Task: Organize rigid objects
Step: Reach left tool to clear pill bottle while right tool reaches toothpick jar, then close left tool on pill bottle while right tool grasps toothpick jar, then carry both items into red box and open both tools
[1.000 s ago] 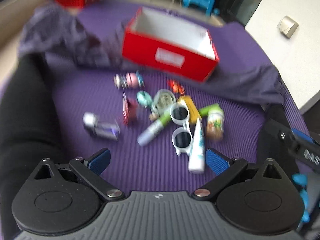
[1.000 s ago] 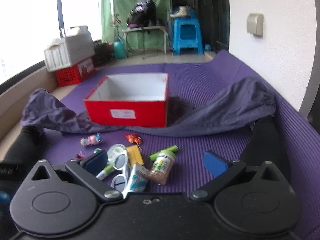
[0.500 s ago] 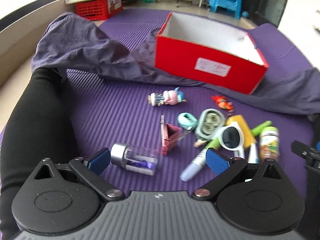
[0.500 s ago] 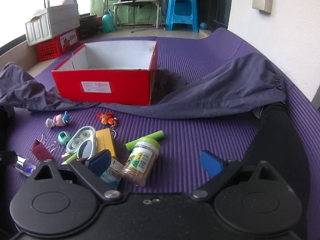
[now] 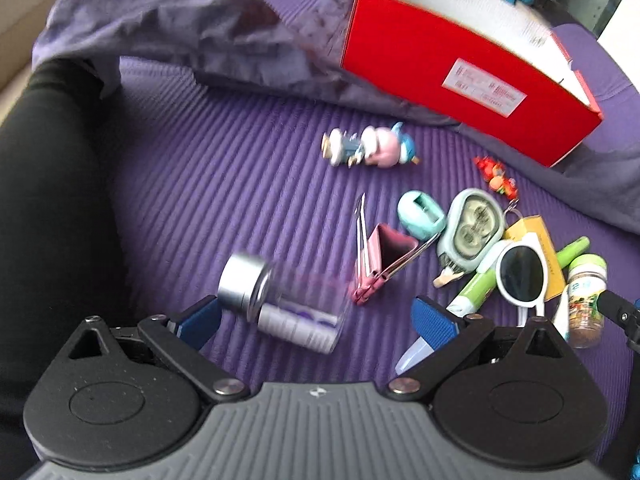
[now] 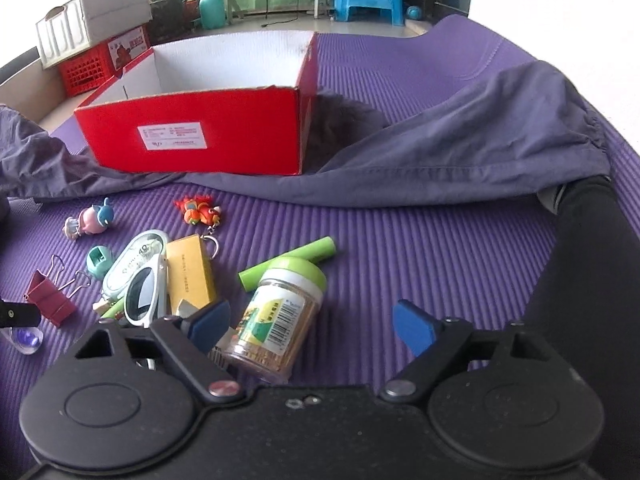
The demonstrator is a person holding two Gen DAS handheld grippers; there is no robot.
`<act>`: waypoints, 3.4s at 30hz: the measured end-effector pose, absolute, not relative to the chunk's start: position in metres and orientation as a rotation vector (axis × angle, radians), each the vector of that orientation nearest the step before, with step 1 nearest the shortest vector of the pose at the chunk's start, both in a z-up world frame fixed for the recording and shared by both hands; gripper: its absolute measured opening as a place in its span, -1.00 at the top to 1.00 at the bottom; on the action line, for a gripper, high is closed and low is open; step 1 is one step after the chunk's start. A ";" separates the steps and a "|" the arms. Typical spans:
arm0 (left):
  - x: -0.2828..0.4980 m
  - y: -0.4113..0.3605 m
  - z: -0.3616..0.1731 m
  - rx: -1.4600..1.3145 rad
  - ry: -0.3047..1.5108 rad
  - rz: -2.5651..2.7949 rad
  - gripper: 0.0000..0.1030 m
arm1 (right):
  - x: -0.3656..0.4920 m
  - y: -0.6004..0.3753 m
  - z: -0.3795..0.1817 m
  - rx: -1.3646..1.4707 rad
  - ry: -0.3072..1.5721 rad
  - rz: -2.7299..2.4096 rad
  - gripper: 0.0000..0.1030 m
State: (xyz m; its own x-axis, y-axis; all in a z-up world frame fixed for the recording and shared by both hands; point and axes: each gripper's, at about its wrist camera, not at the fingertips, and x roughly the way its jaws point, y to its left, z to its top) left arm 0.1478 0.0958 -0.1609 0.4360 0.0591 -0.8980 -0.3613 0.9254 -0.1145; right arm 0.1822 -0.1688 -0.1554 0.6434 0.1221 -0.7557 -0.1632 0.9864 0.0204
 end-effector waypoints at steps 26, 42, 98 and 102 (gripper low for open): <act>0.141 0.080 -0.155 -0.175 1.003 0.259 -0.49 | 0.189 -0.171 -0.170 0.044 0.909 0.262 0.09; 0.129 0.061 -0.127 -0.108 0.915 0.201 -0.49 | 0.183 -0.177 -0.164 0.054 0.859 0.245 0.31; 0.254 0.059 -0.017 -0.049 0.747 0.030 -0.49 | 0.294 -0.135 -0.042 0.009 0.763 0.369 0.17; 0.295 0.058 -0.011 -0.003 0.749 0.027 -0.49 | 0.322 -0.120 -0.037 0.007 0.760 0.363 0.17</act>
